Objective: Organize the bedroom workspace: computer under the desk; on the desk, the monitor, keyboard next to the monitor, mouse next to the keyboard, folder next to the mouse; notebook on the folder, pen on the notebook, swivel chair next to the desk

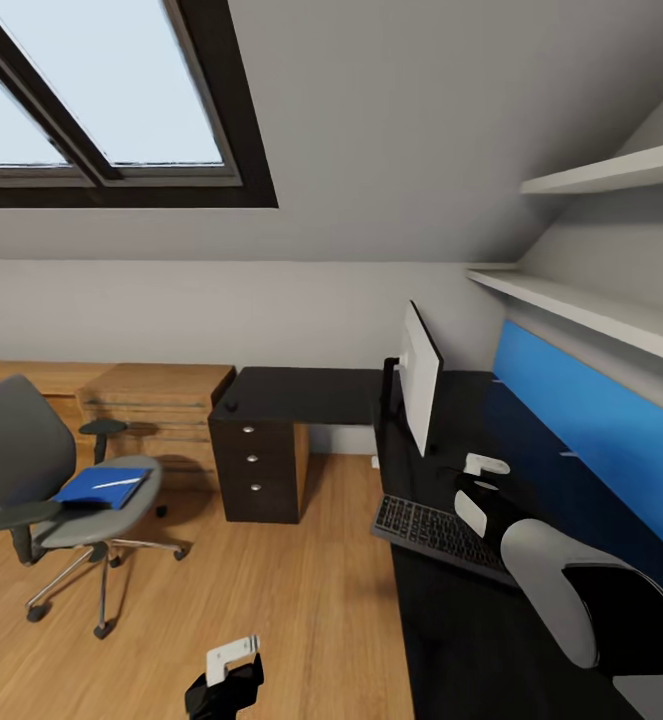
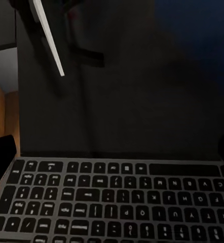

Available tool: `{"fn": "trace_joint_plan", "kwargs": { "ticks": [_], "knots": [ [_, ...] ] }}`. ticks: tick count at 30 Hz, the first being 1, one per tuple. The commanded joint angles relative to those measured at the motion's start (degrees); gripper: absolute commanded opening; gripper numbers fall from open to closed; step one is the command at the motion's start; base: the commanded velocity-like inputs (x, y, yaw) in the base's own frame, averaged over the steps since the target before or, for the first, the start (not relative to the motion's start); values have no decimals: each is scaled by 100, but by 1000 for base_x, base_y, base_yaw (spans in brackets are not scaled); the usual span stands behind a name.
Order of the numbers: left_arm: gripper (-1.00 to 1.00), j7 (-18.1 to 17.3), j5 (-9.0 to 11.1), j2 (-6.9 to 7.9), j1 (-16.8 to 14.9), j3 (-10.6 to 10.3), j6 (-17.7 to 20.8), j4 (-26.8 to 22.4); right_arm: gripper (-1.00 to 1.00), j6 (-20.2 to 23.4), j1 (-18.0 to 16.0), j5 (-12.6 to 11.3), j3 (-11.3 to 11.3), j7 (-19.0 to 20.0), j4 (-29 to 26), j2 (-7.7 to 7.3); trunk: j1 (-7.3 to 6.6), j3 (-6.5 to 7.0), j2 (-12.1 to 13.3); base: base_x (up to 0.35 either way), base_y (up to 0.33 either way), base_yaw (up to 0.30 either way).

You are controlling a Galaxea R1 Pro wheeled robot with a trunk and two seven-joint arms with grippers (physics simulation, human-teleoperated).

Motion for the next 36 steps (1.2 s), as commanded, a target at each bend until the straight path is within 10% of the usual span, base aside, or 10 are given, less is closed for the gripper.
{"fn": "trace_joint_plan", "kwargs": {
  "ticks": [1, 36],
  "knots": [
    [100, 38, 61, 4, -8, -34, -40, -1, 100, -7, -5, -37, 11, -14, -1, 0, 4, -12, -11, 75, 0, 0],
    [100, 10, 130, 208, -8, -20, -3, -765, 100, 59, 30, -27, 25, -6, 17, 9, 4, -12, -11, 79, -59, 0]
  ]
}}
